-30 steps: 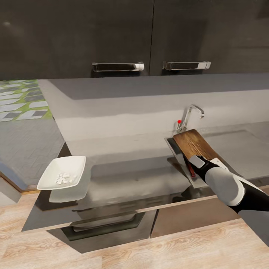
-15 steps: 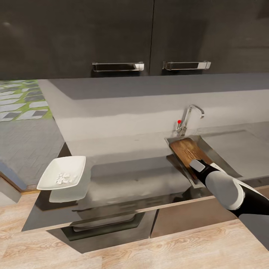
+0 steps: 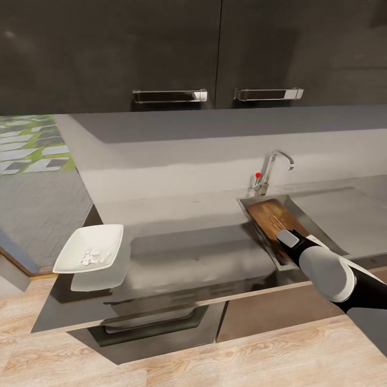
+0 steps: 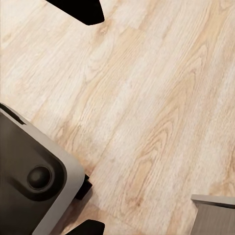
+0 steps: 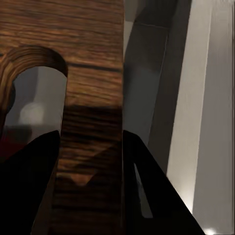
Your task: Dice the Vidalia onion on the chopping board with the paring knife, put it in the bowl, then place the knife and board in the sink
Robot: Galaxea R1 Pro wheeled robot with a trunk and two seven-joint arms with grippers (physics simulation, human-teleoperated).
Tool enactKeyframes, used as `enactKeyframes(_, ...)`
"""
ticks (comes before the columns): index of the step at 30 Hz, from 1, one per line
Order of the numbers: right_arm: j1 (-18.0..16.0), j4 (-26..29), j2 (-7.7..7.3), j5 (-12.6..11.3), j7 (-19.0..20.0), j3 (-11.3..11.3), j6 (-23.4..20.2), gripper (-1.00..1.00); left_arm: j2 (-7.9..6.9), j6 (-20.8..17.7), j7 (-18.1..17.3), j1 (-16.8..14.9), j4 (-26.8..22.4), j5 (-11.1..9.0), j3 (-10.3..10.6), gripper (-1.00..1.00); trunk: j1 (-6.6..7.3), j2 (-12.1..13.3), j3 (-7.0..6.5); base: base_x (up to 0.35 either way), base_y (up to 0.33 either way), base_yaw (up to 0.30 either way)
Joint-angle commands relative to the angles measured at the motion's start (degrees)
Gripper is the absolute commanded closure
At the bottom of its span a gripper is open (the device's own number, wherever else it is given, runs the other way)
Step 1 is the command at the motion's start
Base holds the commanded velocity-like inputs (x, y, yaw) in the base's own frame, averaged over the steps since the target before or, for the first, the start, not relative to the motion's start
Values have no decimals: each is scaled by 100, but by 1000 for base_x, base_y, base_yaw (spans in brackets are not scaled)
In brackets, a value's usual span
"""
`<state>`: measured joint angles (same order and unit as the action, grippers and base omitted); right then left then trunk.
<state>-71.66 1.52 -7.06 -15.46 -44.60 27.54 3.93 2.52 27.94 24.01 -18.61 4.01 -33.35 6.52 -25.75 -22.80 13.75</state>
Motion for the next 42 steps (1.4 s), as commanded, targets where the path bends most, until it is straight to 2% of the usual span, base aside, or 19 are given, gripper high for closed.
enactKeyframes(1,-6,-4,-16,-70,-5,-35,37,100,7,21,16,-11,21,-22,48,-100,-3,-12,11,6,-5,0)
enactKeyframes(15,-6,-6,-57,-72,-4,-38,38,100,3,27,16,-11,21,-22,44,-100,-3,-12,11,127,-68,0)
enactKeyframes(35,-6,-11,-47,-72,-5,-38,38,100,2,23,16,-11,21,-22,43,-100,-3,-12,11,10,-1,2)
enactKeyframes(42,-6,-18,-50,-72,-5,-38,38,100,2,21,16,-11,28,-22,43,-100,-3,-12,11,115,-125,0)
